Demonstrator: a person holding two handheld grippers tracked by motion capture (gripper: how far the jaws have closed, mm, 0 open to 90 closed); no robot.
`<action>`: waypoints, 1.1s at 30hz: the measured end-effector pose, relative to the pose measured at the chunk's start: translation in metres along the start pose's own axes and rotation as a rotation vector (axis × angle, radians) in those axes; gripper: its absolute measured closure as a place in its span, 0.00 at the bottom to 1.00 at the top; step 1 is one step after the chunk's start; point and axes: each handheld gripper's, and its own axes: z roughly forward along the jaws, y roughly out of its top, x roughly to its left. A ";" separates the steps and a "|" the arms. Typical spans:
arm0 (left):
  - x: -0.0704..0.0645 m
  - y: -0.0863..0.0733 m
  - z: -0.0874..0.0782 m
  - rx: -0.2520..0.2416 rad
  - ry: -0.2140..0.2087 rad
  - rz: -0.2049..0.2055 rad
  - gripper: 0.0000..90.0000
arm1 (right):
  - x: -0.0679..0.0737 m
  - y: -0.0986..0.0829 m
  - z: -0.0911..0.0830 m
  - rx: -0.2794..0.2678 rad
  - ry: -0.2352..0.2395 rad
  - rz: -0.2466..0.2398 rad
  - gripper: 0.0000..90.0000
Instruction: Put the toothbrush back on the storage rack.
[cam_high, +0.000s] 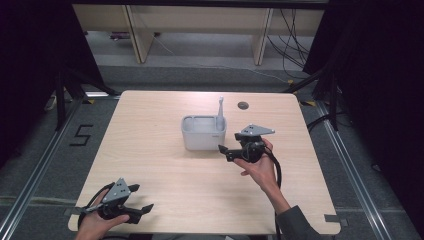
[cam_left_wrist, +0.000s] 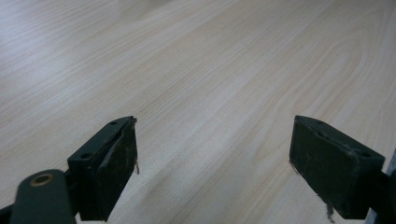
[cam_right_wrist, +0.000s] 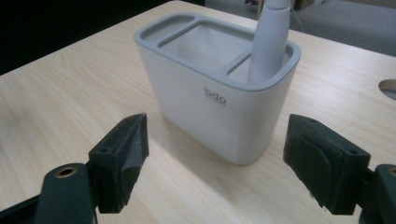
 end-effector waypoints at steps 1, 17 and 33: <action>0.000 0.000 0.000 0.000 0.000 0.000 0.17 | 0.004 -0.004 -0.003 0.017 0.006 0.030 0.25; 0.000 0.000 0.000 0.006 0.003 0.014 0.17 | 0.012 -0.028 -0.007 0.025 0.016 -0.010 0.27; 0.000 0.001 -0.001 0.020 0.006 0.012 0.17 | 0.027 -0.049 -0.014 0.057 0.050 0.026 0.26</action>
